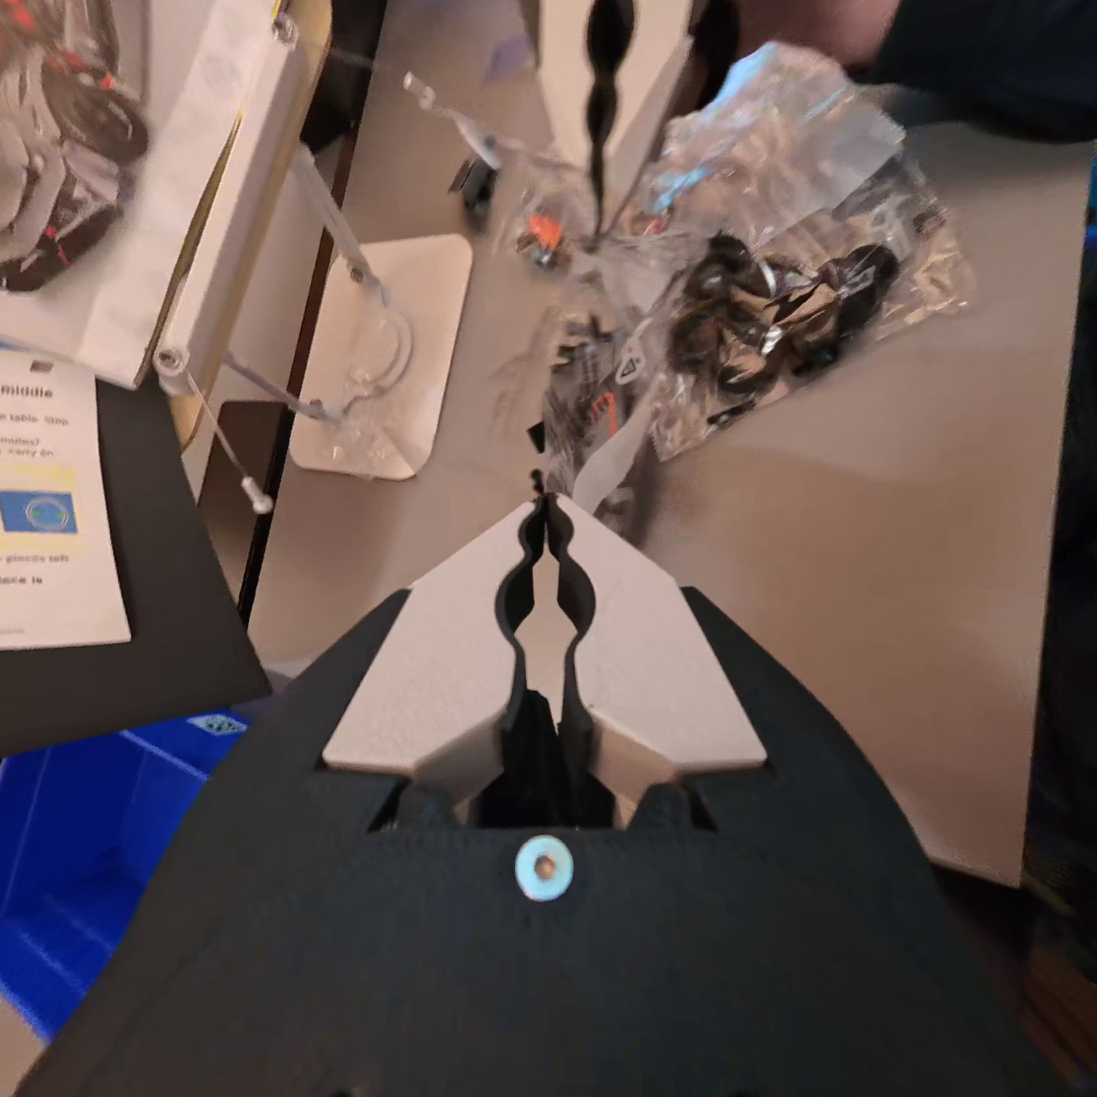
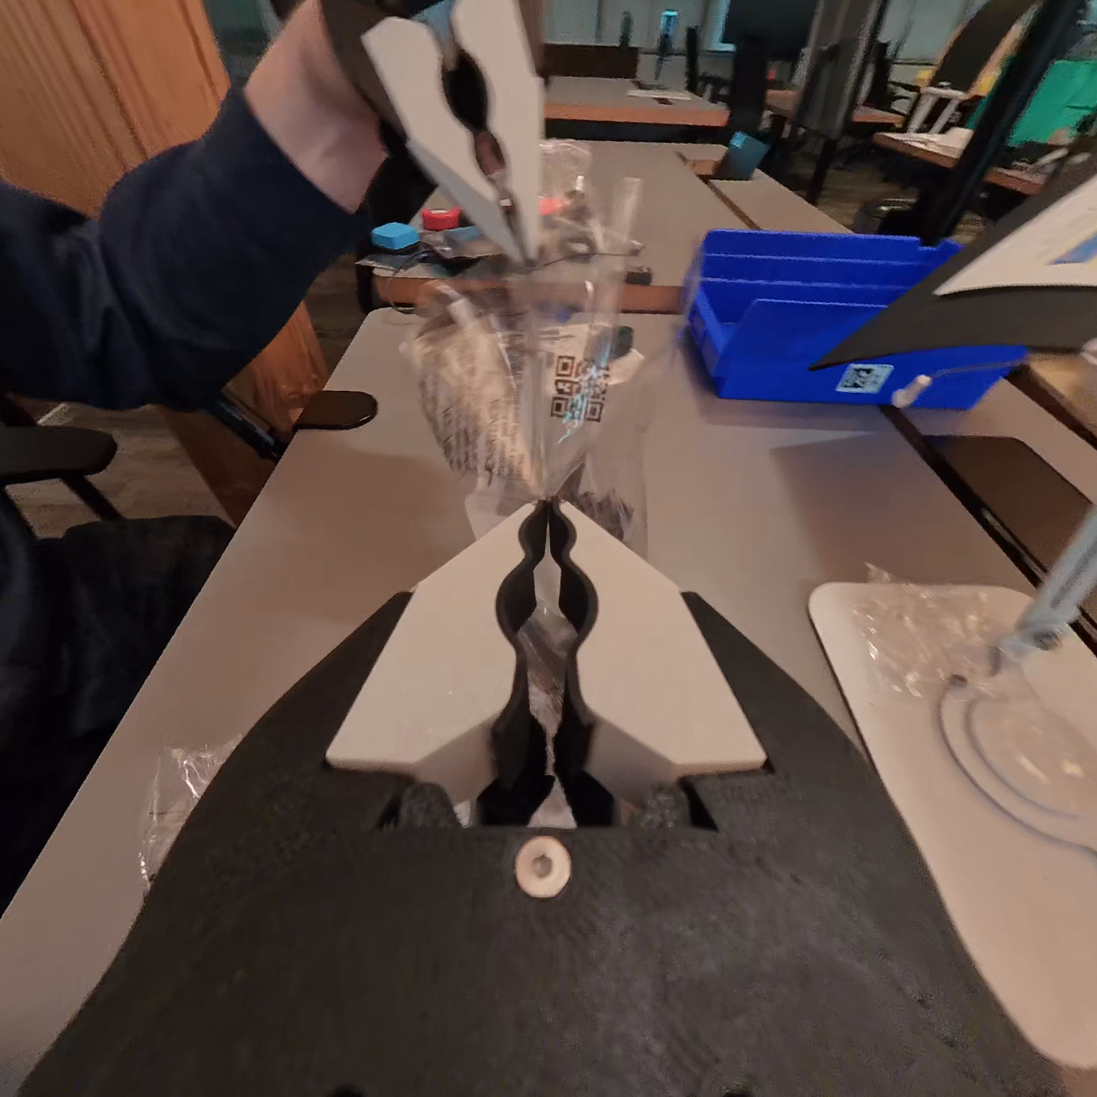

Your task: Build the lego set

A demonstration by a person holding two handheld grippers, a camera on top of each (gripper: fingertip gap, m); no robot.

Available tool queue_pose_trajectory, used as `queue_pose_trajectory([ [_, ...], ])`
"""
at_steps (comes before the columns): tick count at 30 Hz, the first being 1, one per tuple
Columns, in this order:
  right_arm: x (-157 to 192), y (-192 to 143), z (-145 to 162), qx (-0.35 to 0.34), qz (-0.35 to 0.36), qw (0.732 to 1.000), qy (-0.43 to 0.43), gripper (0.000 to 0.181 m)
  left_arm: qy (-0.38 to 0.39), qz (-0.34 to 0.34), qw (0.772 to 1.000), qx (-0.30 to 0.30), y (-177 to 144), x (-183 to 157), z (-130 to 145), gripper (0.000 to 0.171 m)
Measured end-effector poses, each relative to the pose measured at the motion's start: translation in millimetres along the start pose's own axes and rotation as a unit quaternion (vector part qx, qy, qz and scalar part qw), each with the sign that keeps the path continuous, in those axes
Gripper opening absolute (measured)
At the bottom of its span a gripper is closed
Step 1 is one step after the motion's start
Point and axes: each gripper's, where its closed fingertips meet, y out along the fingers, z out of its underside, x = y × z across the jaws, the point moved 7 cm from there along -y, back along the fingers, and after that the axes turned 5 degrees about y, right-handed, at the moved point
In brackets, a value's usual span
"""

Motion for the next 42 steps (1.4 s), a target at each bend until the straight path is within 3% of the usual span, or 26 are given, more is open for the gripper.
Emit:
queue_pose_trajectory([
  [5,-6.6,-17.5,15.9,0.062,0.04,0.997,0.002,0.0,0.045,0.084,0.994,-0.061,14.2,-31.3,-15.5,0.002],
  [7,-5.2,-23.7,24.7,0.087,0.039,0.995,0.003,0.0,0.051,0.1,0.987,-0.112,9.7,-33.7,-20.1,0.014],
  [10,-3.3,-34.7,32.9,0.1,0.036,0.994,0.004,0.0,0.029,0.094,0.967,-0.236,-14.7,-18.9,-22.5,0.024],
  [12,-4.1,-41.8,34.3,0.103,0.039,0.994,0.005,0.0,-0.005,0.048,0.957,-0.285,-22.3,2.6,-15.0,0.024],
  [16,1.5,-43.7,34.5,0.111,0.027,0.993,-0.002,0.0,-0.066,0.0,0.975,-0.214,29.6,36.7,8.8,0.034],
  [21,6.9,-38.5,37.0,0.113,0.003,0.994,-0.008,0.0,-0.096,-0.068,0.989,-0.091,137.7,71.7,31.2,0.044],
  [25,6.9,-36.6,37.7,0.11,-0.004,0.994,-0.007,0.0,-0.099,-0.072,0.992,-0.026,209.4,88.9,34.4,0.055],
  [27,6.7,-36.3,37.6,0.109,-0.005,0.994,-0.007,0.0,-0.106,-0.072,0.991,-0.027,231.6,97.7,29.8,0.056],
  [32,6.9,-35.3,37.5,0.107,-0.009,0.994,-0.007,0.0,-0.128,-0.07,0.989,0.033,275.1,112.4,38.3,0.056],
  [42,7.4,-34.7,36.8,0.103,-0.015,0.995,-0.007,0.0,-0.235,-0.052,0.971,-0.006,291.1,133.4,48.9,0.034],
])
